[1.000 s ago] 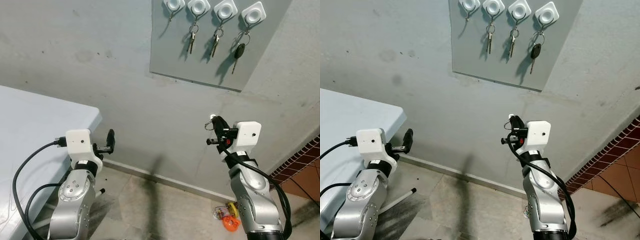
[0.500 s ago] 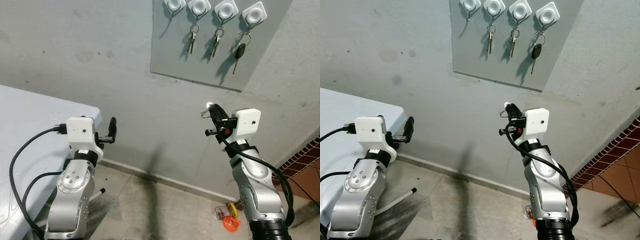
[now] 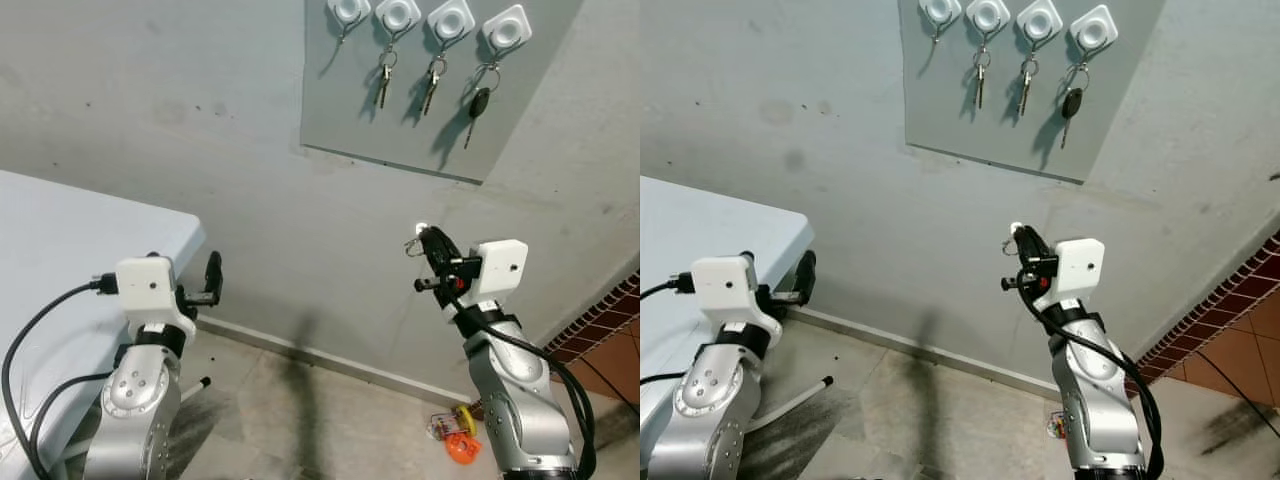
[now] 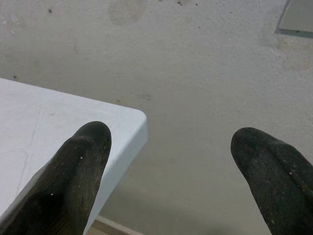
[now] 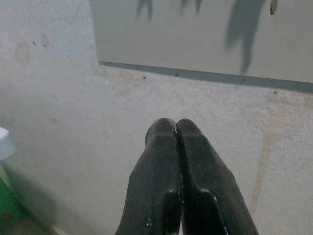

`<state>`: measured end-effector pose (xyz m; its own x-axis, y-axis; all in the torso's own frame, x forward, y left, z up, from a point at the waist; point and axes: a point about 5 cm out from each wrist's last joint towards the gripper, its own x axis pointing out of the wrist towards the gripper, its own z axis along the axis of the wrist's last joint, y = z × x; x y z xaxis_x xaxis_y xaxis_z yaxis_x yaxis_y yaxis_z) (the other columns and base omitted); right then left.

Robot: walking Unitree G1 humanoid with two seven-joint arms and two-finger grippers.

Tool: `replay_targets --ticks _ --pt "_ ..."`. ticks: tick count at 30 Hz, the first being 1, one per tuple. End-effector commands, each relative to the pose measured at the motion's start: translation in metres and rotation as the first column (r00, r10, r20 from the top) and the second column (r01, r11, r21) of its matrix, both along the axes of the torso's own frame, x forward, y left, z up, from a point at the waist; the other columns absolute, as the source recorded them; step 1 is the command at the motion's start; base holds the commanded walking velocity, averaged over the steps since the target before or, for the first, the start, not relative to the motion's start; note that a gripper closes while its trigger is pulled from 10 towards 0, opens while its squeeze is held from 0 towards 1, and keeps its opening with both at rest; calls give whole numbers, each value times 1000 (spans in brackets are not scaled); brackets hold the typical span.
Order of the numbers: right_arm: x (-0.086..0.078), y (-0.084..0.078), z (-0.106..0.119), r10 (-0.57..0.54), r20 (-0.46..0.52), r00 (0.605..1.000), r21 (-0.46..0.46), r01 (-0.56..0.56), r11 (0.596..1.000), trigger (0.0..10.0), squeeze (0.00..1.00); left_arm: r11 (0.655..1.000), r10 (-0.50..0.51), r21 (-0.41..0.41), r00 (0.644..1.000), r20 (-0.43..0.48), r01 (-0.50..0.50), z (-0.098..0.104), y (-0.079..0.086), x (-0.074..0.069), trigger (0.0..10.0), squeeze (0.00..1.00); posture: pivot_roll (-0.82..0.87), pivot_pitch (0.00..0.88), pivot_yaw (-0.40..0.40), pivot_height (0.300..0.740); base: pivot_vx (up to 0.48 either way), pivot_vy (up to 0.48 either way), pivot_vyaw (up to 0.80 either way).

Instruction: Hang keys on a hook

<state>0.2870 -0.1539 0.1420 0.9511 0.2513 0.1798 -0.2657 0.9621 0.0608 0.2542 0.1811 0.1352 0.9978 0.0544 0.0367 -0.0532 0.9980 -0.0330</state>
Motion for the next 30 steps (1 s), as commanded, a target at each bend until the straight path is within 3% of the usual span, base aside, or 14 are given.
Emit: replay_targets --ticks 1,24,30 --pt "-1 1 5 10 15 1000 8 -10 1000 10000 0 1000 14 -7 1000 19 -14 4 3 -3 10000 0 -3 85 -26 740 360 0 0" --pt "1 2 5 36 5 999 -9 -36 999 10000 0 1000 26 -14 1000 4 -26 2 -2 -1 10000 0 -2 64 -41 740 447 0 0" --pt "2 3 5 53 2 999 -15 -53 999 10000 0 1000 27 -15 1000 15 -27 2 -3 -1 10000 0 -1 61 -44 740 0 0 0"
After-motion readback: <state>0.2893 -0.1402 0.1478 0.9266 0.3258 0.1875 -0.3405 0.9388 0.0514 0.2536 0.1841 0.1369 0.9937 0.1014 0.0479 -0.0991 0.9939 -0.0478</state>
